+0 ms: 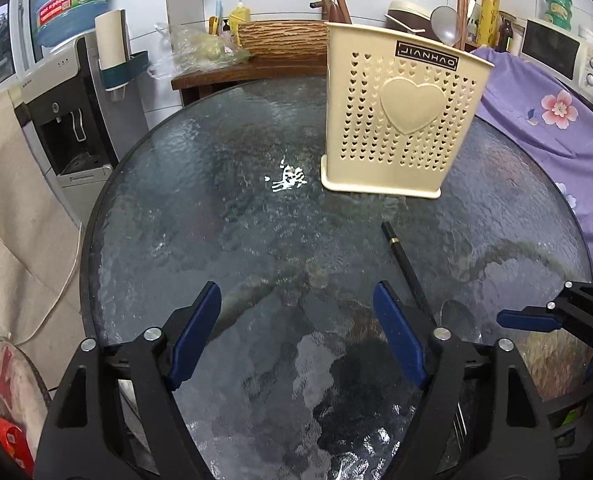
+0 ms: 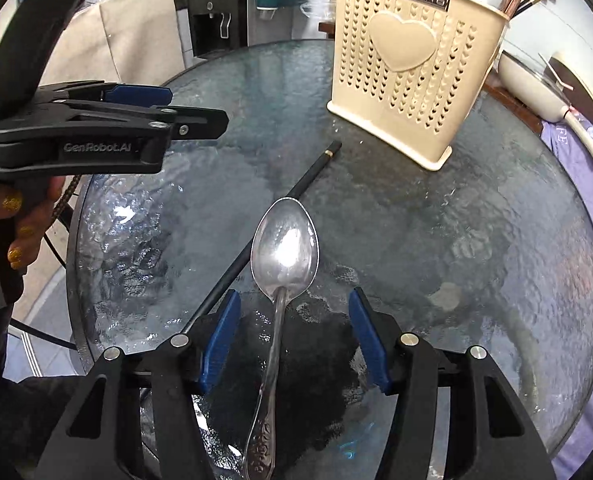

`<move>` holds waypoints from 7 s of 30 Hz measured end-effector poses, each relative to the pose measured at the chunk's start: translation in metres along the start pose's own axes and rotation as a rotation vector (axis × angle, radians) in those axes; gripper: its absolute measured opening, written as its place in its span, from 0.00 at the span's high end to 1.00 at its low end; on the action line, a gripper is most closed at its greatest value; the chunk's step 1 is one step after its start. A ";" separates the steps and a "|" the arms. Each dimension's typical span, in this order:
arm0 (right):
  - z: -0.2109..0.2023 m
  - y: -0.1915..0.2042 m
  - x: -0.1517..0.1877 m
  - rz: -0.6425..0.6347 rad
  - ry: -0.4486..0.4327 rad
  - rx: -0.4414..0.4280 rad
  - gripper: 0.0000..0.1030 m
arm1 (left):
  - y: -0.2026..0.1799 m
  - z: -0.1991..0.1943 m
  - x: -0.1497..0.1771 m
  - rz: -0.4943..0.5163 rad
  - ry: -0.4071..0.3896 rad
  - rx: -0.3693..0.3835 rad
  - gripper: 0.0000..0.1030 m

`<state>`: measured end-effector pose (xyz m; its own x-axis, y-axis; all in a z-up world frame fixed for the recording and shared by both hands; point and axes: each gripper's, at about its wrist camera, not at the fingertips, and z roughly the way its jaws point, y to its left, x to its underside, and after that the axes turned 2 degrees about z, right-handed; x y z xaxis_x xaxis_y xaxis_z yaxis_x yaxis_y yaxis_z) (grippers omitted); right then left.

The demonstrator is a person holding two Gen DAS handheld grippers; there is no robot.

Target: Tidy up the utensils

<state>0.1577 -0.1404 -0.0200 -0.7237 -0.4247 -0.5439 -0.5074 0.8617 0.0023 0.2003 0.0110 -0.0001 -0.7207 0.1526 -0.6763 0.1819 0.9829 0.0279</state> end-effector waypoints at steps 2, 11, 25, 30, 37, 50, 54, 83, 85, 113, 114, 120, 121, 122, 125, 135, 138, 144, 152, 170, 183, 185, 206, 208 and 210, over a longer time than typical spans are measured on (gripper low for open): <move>0.001 -0.001 -0.001 0.007 0.000 -0.007 0.48 | 0.002 0.001 -0.001 -0.005 0.003 0.000 0.25; 0.012 -0.001 -0.017 0.050 -0.010 -0.007 0.48 | 0.005 0.004 -0.001 -0.015 0.013 0.001 0.27; 0.019 0.005 -0.028 0.071 -0.021 -0.002 0.65 | -0.003 0.010 -0.012 -0.004 0.023 0.041 0.31; 0.014 -0.007 -0.022 0.098 -0.024 0.005 0.65 | -0.017 0.018 -0.016 0.021 0.050 0.093 0.37; 0.005 -0.037 -0.013 0.181 -0.047 0.032 0.65 | -0.052 0.032 -0.022 0.094 0.100 0.174 0.52; -0.005 -0.061 -0.008 0.238 -0.077 0.061 0.65 | -0.085 0.062 -0.028 0.144 0.152 0.134 0.77; -0.004 -0.061 -0.009 0.239 -0.081 0.060 0.65 | -0.089 0.064 -0.029 0.131 0.131 0.125 0.91; -0.097 -0.080 -0.013 0.278 -0.355 -0.044 0.65 | -0.042 -0.063 -0.062 0.005 -0.192 0.185 0.93; -0.103 -0.081 -0.013 0.282 -0.353 -0.051 0.67 | -0.039 -0.073 -0.062 0.000 -0.215 0.188 0.93; 0.006 -0.068 -0.047 0.179 -0.115 0.018 0.53 | -0.030 -0.087 -0.064 -0.030 -0.259 0.177 0.93; 0.011 -0.067 -0.050 0.176 -0.108 0.026 0.51 | -0.029 -0.088 -0.065 -0.030 -0.261 0.175 0.93; 0.044 -0.064 -0.065 0.163 -0.035 0.076 0.47 | -0.021 -0.094 -0.064 -0.041 -0.277 0.168 0.93; 0.048 -0.065 -0.067 0.166 -0.028 0.083 0.47 | -0.020 -0.095 -0.064 -0.041 -0.279 0.169 0.93; 0.051 -0.066 -0.067 0.174 -0.023 0.082 0.47 | -0.019 -0.096 -0.063 -0.041 -0.281 0.170 0.93; 0.057 -0.069 -0.070 0.186 -0.021 0.083 0.47 | -0.018 -0.097 -0.062 -0.045 -0.287 0.168 0.93; 0.065 -0.064 -0.085 0.208 -0.017 0.126 0.57 | -0.016 -0.097 -0.063 -0.047 -0.288 0.169 0.93; 0.066 -0.061 -0.088 0.212 -0.024 0.131 0.65 | -0.015 -0.096 -0.063 -0.045 -0.285 0.169 0.93; 0.062 -0.063 -0.085 0.218 -0.046 0.113 0.65 | -0.016 -0.094 -0.063 -0.047 -0.281 0.170 0.93; 0.006 -0.069 -0.067 0.224 -0.200 0.016 0.65 | -0.018 -0.097 -0.062 -0.048 -0.292 0.168 0.93; -0.082 -0.065 -0.030 0.241 -0.377 -0.026 0.65 | -0.020 -0.099 -0.059 -0.043 -0.291 0.177 0.93; -0.092 -0.065 -0.031 0.237 -0.397 -0.041 0.66 | -0.019 -0.111 -0.062 -0.030 -0.323 0.183 0.93; -0.095 -0.066 -0.033 0.237 -0.402 -0.051 0.66 | -0.019 -0.114 -0.063 -0.030 -0.330 0.186 0.93; -0.181 -0.091 -0.135 0.198 -0.592 -0.077 0.65 | -0.032 -0.190 -0.169 0.068 -0.541 0.202 0.93; -0.188 -0.098 -0.153 0.204 -0.613 -0.070 0.65 | -0.033 -0.196 -0.189 0.064 -0.559 0.191 0.93; -0.191 -0.104 -0.168 0.210 -0.641 -0.058 0.65 | -0.033 -0.199 -0.209 0.051 -0.581 0.176 0.93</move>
<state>0.2422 -0.2118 0.2313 -0.3987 0.0143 -0.9170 -0.4233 0.8841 0.1979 0.2116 -0.0330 0.2867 -0.2339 0.0690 -0.9698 0.3500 0.9366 -0.0178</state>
